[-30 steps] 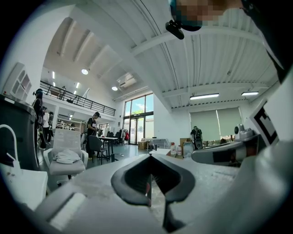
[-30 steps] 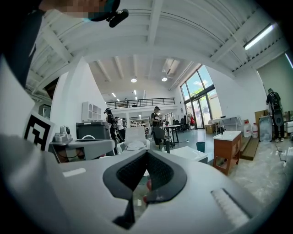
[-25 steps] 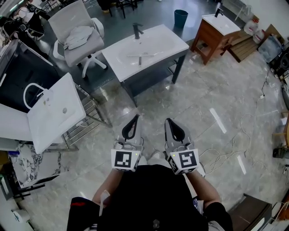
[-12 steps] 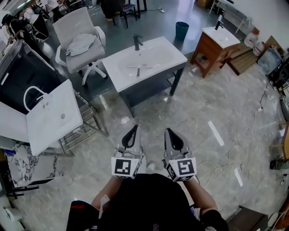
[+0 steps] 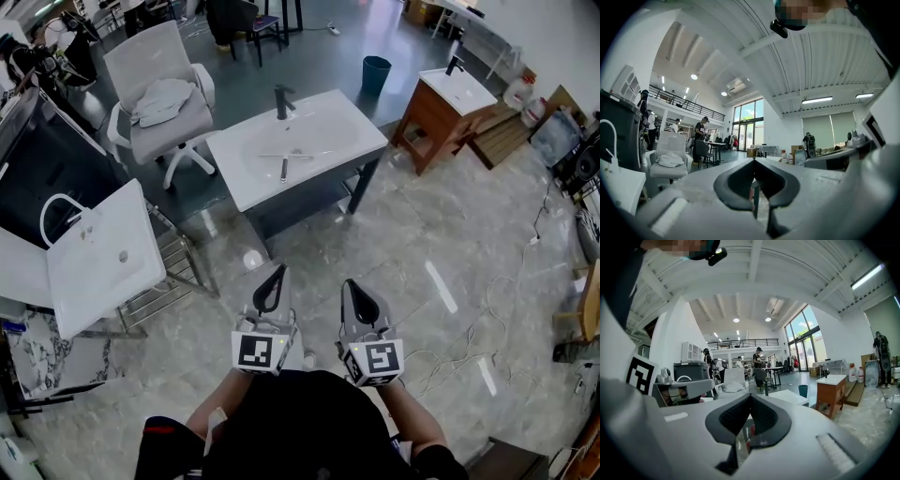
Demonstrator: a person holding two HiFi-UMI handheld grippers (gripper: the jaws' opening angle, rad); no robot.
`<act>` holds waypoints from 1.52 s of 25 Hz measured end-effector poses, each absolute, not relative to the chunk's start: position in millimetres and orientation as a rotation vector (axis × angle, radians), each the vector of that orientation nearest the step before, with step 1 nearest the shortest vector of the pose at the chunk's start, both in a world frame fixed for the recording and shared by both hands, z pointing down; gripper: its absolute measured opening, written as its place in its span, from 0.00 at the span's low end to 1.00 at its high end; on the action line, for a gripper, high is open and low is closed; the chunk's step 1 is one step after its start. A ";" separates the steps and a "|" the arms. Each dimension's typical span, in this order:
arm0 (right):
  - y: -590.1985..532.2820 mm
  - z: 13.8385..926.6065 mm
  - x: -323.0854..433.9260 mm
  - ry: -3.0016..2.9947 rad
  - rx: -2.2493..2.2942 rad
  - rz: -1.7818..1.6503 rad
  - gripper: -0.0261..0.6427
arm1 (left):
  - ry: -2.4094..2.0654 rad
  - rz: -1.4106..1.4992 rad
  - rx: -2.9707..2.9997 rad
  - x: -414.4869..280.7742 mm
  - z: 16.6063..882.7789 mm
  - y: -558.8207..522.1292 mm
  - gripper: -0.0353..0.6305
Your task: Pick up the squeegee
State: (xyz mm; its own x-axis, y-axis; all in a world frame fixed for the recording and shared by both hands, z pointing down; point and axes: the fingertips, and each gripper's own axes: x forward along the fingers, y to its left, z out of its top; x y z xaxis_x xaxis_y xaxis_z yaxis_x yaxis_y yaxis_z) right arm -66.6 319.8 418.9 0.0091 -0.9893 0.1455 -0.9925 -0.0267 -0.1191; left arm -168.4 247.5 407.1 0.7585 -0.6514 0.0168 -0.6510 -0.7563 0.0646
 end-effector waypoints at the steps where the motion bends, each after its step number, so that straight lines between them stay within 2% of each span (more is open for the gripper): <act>1: 313.2 418.3 -65.4 -2.181 2.219 0.294 0.04 | -1.070 -0.013 2.872 -166.5 406.7 241.6 0.06; 30: 121.2 412.4 -39.1 -2.135 2.247 0.244 0.04 | -0.991 -0.040 2.873 -130.0 407.4 48.1 0.06; 38: 104.2 418.3 -42.4 -2.122 2.251 0.237 0.04 | -0.963 -0.040 2.892 -129.9 411.1 27.8 0.06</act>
